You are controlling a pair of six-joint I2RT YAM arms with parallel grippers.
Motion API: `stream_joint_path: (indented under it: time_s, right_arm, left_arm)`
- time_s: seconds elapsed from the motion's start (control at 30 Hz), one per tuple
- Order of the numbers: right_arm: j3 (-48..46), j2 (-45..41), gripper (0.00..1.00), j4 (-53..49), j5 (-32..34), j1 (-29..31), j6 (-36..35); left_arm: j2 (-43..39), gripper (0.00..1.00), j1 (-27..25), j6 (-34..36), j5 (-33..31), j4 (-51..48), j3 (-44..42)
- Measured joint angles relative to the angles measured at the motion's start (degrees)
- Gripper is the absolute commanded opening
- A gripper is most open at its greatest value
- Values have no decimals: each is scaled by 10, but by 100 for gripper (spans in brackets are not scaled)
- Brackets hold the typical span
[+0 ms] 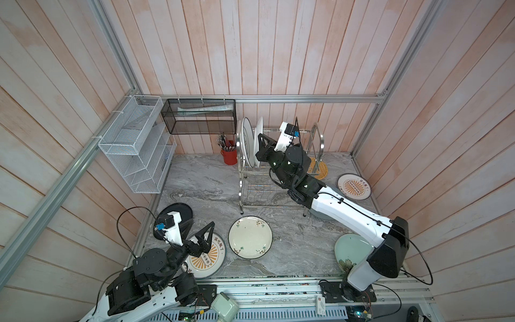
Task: Load the plates into the dish rack
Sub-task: 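Lower the green-rimmed plate into the upper rack slots beside the white plates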
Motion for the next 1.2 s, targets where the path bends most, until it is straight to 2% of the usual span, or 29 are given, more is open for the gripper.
stream_joint_path:
  time_s: [0.5,1.2]
  right_arm:
    - [14,8,0,-16,23,13,-44]
    - [35,26,24,-43,8,15,-43]
  left_arm:
    - [-1,100,0,0,0,0,0]
    - [-7,100,0,0,-1,0,0]
